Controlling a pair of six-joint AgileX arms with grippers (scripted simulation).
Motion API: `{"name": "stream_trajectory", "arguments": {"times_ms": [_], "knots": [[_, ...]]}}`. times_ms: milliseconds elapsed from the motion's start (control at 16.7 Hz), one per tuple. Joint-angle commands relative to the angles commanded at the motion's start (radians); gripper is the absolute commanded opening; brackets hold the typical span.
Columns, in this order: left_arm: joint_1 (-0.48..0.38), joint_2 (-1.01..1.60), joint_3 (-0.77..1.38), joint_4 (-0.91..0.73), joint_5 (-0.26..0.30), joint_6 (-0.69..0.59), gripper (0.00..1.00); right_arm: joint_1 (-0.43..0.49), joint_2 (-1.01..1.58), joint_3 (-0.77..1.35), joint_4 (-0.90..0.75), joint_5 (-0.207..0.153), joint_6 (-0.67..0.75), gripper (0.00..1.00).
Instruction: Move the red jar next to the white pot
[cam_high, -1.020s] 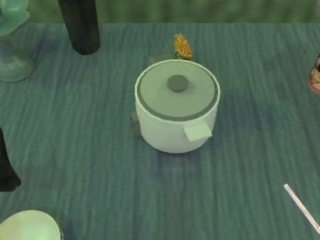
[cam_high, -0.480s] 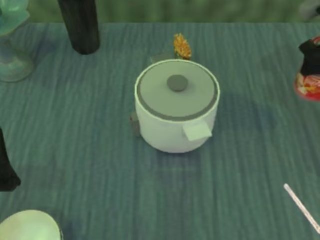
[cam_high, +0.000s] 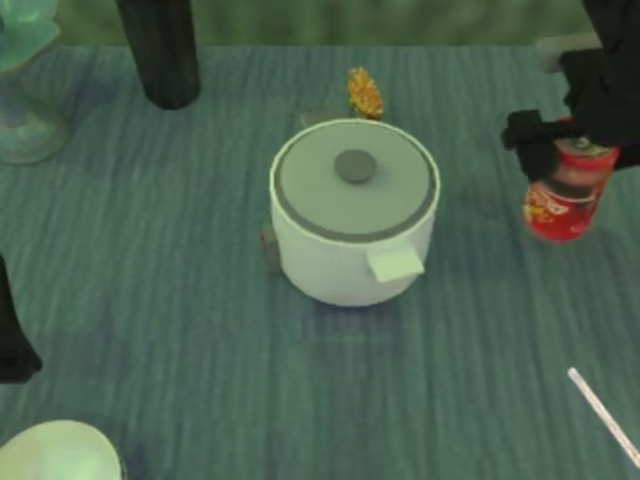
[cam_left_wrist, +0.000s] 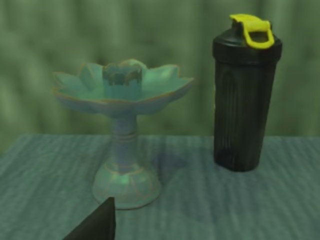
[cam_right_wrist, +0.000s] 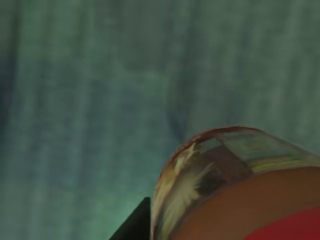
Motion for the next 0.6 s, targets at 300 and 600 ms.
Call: {"name": "stream_trajectory", "arguments": {"times_ms": [300,600], "knots": [[0.0,0.0,0.0,0.0,0.0,0.0,1.0,0.083,-0.038,-0.092,0.086,0.074,0.222,0.0],[0.0,0.0,0.0,0.0,0.0,0.0,1.0,0.085,-0.037,-0.096,0.091,0.077,0.237,0.0]]}}
